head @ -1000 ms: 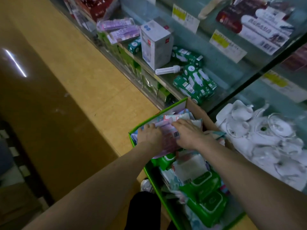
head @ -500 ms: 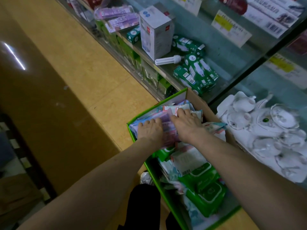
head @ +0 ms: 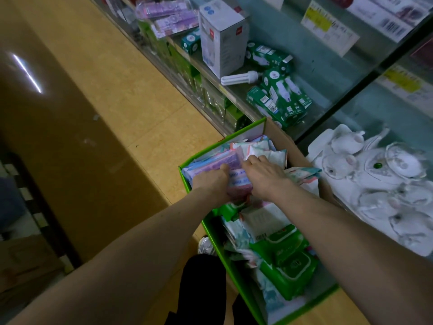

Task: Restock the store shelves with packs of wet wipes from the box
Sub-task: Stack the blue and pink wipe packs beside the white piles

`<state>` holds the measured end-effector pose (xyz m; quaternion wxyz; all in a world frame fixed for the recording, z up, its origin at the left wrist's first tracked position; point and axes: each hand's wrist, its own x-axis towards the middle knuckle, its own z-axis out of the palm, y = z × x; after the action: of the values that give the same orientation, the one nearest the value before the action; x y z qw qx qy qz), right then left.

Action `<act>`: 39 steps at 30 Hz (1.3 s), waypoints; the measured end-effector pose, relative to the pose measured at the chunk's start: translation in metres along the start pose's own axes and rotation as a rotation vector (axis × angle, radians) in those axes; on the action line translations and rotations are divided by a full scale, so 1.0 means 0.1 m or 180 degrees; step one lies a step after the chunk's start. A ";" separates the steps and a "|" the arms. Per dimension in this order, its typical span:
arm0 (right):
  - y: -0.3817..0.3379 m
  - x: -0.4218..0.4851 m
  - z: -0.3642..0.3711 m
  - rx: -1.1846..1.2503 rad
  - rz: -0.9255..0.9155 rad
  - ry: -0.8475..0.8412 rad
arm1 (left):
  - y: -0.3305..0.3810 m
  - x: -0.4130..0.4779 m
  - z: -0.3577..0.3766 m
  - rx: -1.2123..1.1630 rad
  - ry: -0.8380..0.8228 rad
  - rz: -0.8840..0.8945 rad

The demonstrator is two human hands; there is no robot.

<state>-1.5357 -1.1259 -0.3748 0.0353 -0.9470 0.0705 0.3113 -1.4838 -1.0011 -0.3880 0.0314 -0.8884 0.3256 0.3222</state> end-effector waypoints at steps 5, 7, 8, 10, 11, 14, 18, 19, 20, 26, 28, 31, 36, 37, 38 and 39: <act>0.08 -0.04 -0.05 -0.0028 -0.0024 0.0097 | 0.06 -0.02 -0.11 0.0244 0.0175 -0.0037; 0.11 -0.09 -0.11 -0.0035 -0.0023 0.0202 | 0.07 -0.03 -0.17 0.0326 0.0271 -0.0066; 0.12 -0.12 -0.15 -0.0037 -0.0030 0.0255 | 0.08 -0.04 -0.20 0.0354 0.0309 -0.0078; 0.15 -0.21 -0.25 -0.0068 -0.0065 0.0398 | 0.11 -0.09 -0.30 0.0405 0.0390 -0.0092; 0.16 -0.25 -0.31 -0.0099 -0.0088 0.0477 | 0.14 -0.13 -0.37 0.0422 0.0417 -0.0105; 0.19 -0.42 -0.54 -0.0177 -0.0162 0.0687 | 0.21 -0.30 -0.63 0.0379 0.0465 -0.0176; 0.22 -0.69 -0.91 -0.0265 -0.0306 0.1052 | 0.29 -0.63 -1.04 0.0455 0.0775 -0.0255; 0.22 -0.77 -1.02 -0.0259 -0.0335 0.1156 | 0.29 -0.72 -1.14 0.0508 0.0903 -0.0265; 0.22 -0.85 -1.13 -0.0248 -0.0372 0.1264 | 0.29 -0.81 -1.24 0.0566 0.1039 -0.0280; 0.09 -1.38 -1.85 -0.0362 -0.0607 0.1917 | 0.27 -1.49 -1.85 0.0758 0.1799 -0.0481; -0.01 -1.58 -2.08 -0.0407 -0.0718 0.2146 | 0.25 -1.77 -2.03 0.0771 0.2034 -0.0561; -0.19 -1.86 -2.41 -0.0463 -0.0892 0.2478 | 0.21 -2.22 -2.27 0.0848 0.2329 -0.0755; -0.59 -2.22 -2.86 -0.0508 -0.1270 0.2868 | 0.08 -2.96 -2.58 0.0920 0.2690 -0.1110; -0.69 -2.29 -2.94 -0.0506 -0.1342 0.2958 | 0.03 -3.09 -2.63 0.0954 0.2758 -0.1189; -0.79 -2.35 -3.02 -0.0531 -0.1407 0.3047 | -0.03 -3.22 -2.67 0.0978 0.2824 -0.1265; -0.89 -2.42 -3.10 -0.0568 -0.1478 0.3142 | -0.09 -3.35 -2.71 0.1006 0.2900 -0.1334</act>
<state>-1.5331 -1.0451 0.0200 -0.0147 -0.9705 -0.1587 -0.1808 -1.5231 -0.8787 0.0232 0.0840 -0.9689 0.1661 -0.1630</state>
